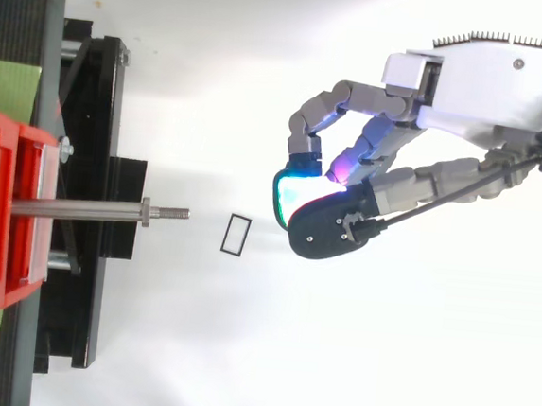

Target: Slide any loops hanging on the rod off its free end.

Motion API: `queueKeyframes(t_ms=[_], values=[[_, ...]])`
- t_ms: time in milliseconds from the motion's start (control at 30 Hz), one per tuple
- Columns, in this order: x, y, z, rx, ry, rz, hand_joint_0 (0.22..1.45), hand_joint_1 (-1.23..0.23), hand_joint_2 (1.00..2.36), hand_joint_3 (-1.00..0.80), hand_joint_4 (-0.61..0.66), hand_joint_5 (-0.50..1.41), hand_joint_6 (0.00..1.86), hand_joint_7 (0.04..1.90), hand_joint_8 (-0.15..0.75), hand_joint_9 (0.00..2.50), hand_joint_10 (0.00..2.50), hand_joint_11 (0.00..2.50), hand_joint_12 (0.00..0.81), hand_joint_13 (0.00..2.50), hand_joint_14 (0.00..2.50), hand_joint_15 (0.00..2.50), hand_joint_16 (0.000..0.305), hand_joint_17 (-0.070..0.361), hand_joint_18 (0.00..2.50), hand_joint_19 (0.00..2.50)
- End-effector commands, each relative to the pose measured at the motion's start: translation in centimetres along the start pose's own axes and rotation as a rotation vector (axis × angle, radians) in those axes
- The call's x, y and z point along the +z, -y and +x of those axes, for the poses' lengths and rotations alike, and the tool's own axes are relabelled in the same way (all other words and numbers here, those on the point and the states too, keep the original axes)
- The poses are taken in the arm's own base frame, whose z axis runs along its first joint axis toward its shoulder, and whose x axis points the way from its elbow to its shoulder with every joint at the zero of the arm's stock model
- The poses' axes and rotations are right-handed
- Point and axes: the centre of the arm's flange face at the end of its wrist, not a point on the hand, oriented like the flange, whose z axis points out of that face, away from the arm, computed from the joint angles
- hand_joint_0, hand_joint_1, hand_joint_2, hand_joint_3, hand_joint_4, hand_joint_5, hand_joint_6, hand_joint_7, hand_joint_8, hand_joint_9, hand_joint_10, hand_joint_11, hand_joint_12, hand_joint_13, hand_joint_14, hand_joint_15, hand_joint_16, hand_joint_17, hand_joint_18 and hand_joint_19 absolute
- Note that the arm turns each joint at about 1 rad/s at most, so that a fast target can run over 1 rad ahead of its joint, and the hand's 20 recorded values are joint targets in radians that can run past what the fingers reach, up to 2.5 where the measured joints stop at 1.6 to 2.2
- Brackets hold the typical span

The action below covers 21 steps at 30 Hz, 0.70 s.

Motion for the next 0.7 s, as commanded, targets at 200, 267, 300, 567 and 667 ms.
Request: queueKeyframes(t_ms=[200, 267, 300, 567, 667], values=[[0.00, -0.01, 0.06, 0.000, -0.001, 0.000, 0.59, -0.77, 1.01, -0.29, 0.12, -0.15, 0.84, 1.11, 0.292, 1.00, 0.01, 0.36, 0.303, 0.86, 0.01, 0.19, 0.044, 0.099, 0.84, 0.39], [0.00, 0.01, -0.04, 0.001, 0.000, 0.000, 0.60, -0.78, 1.01, -0.30, 0.13, -0.16, 0.84, 1.11, 0.293, 0.99, 0.01, 0.35, 0.301, 0.86, 0.01, 0.19, 0.044, 0.098, 0.83, 0.39], [0.00, 0.01, -0.04, 0.001, 0.000, 0.000, 0.60, -0.78, 1.01, -0.31, 0.13, -0.16, 0.84, 1.11, 0.294, 0.99, 0.01, 0.35, 0.302, 0.86, 0.01, 0.19, 0.044, 0.098, 0.83, 0.39], [0.00, 0.01, -0.04, 0.001, 0.000, 0.000, 0.60, -0.81, 1.01, -0.29, 0.11, -0.16, 0.84, 1.10, 0.290, 0.97, 0.01, 0.35, 0.301, 0.85, 0.01, 0.19, 0.044, 0.099, 0.83, 0.39], [0.00, 0.01, -0.04, 0.001, 0.000, 0.000, 0.60, -0.81, 1.01, -0.29, 0.11, -0.17, 0.84, 1.11, 0.283, 0.96, 0.01, 0.35, 0.299, 0.85, 0.01, 0.19, 0.044, 0.099, 0.83, 0.39]])
